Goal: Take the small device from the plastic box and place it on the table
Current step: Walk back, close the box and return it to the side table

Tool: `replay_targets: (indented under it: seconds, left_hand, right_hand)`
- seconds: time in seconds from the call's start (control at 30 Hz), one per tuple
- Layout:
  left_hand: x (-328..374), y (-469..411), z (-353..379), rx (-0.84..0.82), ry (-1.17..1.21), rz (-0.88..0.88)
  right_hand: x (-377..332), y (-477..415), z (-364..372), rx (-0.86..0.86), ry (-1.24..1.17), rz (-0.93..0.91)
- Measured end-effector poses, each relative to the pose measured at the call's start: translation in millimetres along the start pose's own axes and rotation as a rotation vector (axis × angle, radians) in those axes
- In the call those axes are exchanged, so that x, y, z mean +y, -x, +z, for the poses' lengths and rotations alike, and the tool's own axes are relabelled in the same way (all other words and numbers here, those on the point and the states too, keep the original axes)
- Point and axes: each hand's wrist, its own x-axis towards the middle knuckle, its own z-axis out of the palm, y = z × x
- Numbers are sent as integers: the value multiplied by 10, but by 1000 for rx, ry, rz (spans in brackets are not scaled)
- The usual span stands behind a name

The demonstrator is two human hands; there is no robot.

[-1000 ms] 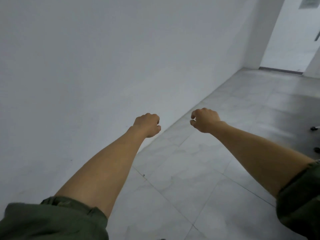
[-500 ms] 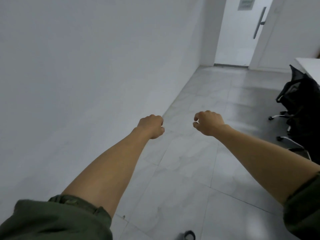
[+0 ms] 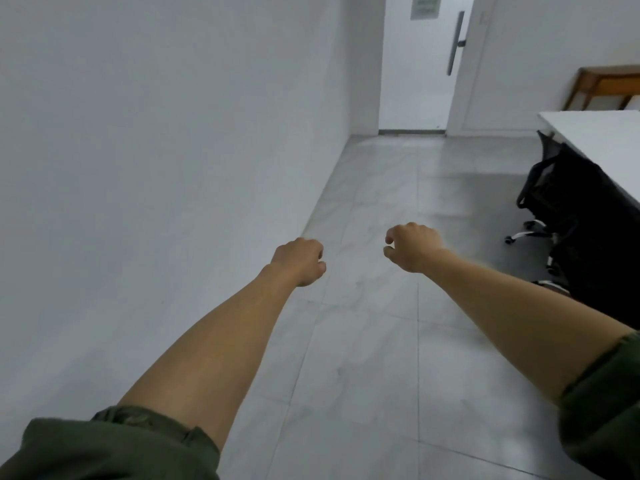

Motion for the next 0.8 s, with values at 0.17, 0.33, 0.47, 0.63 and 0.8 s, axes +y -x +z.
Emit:
replay_targets:
  seconds: [0.17, 0.33, 0.47, 0.63, 0.8]
  left_hand:
    - [-46, -1237, 28, -9, 27, 53]
    - [-210, -2587, 46, -50, 19, 118]
    - [-347, -3784, -340, -13, 4, 155]
    - [-140, -5036, -562, -14, 23, 243]
    - [165, -6377, -521, -39, 8, 307]
  right_hand:
    - [285, -1042, 183, -28, 18, 53]
    - [556, -2266, 328, -27, 38, 129]
    - [732, -3226, 135, -2, 21, 186]
    - [1157, -4175, 60, -9, 27, 253]
    - [1729, -5292, 255, -42, 32, 304]
